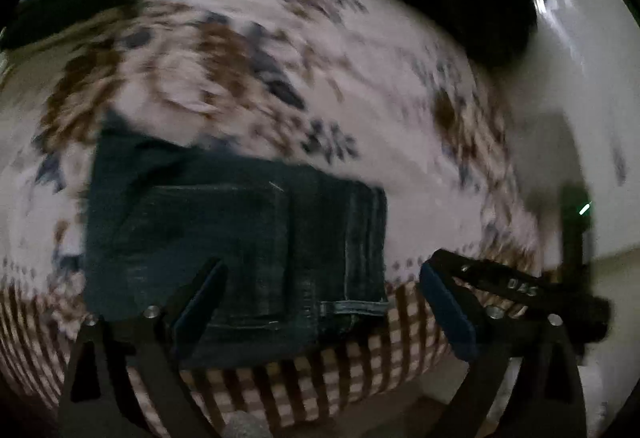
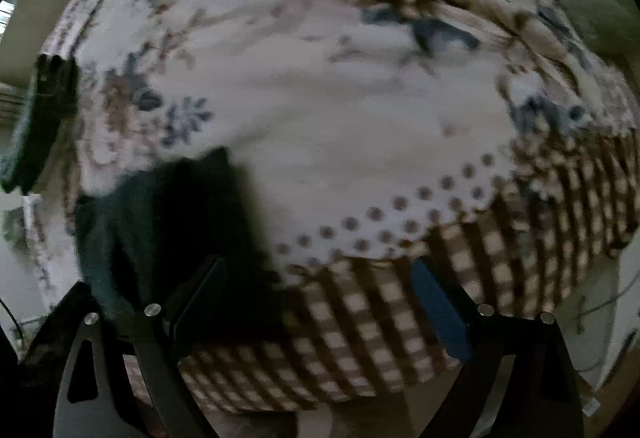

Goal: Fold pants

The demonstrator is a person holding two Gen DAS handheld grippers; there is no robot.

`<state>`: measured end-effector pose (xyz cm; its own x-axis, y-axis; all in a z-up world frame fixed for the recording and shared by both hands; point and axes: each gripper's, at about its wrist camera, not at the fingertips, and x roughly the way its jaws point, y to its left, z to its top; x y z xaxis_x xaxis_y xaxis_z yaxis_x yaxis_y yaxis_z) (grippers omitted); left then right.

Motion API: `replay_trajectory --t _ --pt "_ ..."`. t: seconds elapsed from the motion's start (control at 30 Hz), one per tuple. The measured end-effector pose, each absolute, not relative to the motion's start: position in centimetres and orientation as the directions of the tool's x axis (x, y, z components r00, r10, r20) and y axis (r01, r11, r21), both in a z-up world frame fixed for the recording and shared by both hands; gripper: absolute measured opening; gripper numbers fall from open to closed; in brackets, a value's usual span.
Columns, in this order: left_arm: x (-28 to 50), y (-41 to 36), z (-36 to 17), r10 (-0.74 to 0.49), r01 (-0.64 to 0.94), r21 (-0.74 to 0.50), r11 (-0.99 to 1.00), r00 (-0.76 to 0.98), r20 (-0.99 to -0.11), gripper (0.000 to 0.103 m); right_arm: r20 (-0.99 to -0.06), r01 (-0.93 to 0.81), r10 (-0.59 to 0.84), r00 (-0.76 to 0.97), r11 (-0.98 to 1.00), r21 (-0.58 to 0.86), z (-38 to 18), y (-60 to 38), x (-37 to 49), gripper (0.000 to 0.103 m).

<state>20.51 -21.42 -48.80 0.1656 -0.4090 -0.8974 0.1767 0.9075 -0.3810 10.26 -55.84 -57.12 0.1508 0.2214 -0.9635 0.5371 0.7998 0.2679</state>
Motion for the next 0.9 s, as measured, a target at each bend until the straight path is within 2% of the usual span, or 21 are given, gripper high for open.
replay_trajectory --t 0.07,0.13,0.2,0.3,0.37,0.4,0.43,0.5,0.57,0.63,0.7,0.77,0.8,0.83,0.9 --pt "21.2 -18.7 -48.2 -0.377 0.105 -0.363 0.926 0.2 -0.904 0.101 -0.92 0.54 0.34 0.193 0.746 0.389 -57.1 -55.0 11.4 0.096" --pt "21.9 -15.5 -48.9 -0.31 0.039 -0.309 0.95 0.217 -0.926 0.101 -0.89 0.545 0.405 0.211 0.707 0.451 -57.9 -54.1 12.1 0.096" --pt "22.5 -12.5 -50.6 -0.188 -0.027 -0.197 0.98 0.21 -0.96 0.101 -0.877 0.541 0.437 0.198 0.698 0.47 -59.2 -52.6 13.4 0.096" --pt "23.3 -8.1 -53.0 -0.097 -0.132 -0.123 0.984 0.187 -0.978 0.101 -0.84 0.514 0.521 0.152 0.685 0.517 -62.0 -49.9 15.1 0.093" --pt "23.7 -6.1 -54.1 -0.087 -0.181 -0.118 0.976 0.172 -0.981 0.101 -0.859 0.485 0.503 0.094 0.73 0.481 -63.6 -47.6 16.0 0.066" --pt "23.8 -5.4 -54.3 -0.081 -0.202 -0.115 0.973 0.168 -0.982 0.101 -0.888 0.46 0.448 0.1 0.771 0.44 -63.2 -46.4 16.3 0.029" --pt "23.9 -4.9 -54.5 -0.089 -0.213 -0.124 0.969 0.167 -0.982 0.101 -0.906 0.436 0.413 0.09 0.802 0.409 -62.6 -45.7 16.4 0.02" --pt "24.1 -4.5 -54.4 -0.103 -0.215 -0.138 0.967 0.167 -0.981 0.101 -0.934 0.379 0.331 0.134 0.854 0.357 -59.8 -44.9 16.5 0.013" --pt "24.3 -4.7 -54.4 -0.125 -0.195 -0.157 0.968 0.164 -0.978 0.101 -0.936 0.359 0.274 0.22 0.869 0.339 -55.7 -45.6 15.9 0.011" --pt "24.8 -5.4 -54.4 -0.149 -0.173 -0.176 0.969 0.156 -0.976 0.101 -0.949 0.367 0.21 0.233 0.885 0.286 -54.0 -47.0 15.5 0.011" --pt "25.3 -6.4 -54.6 -0.185 -0.15 -0.206 0.967 0.144 -0.972 0.101 -0.961 0.406 0.195 0.198 0.876 0.261 -54.5 -49.1 15.2 0.011" --pt "26.4 -7.9 -55.0 -0.223 -0.13 -0.241 0.962 0.138 -0.965 0.101 -0.959 0.45 0.239 0.154 0.847 0.284 -56.6 -51.0 14.9 0.011" --pt "27.0 -8.5 -55.3 -0.239 -0.121 -0.255 0.959 0.133 -0.962 0.101 -0.944 0.464 0.312 0.109 0.824 0.326 -58.6 -51.6 15.0 0.017" --pt "27.7 -9.4 -55.7 -0.25 -0.11 -0.264 0.958 0.125 -0.96 0.101 -0.94 0.483 0.334 0.075 0.812 0.327 -59.7 -52.0 14.9 0.028" --pt "29.6 -10.8 -56.9 -0.275 -0.092 -0.285 0.954 0.103 -0.956 0.101 -0.934 0.531 0.354 0.054 0.782 0.327 -61.0 -53.0 14.7 0.044"
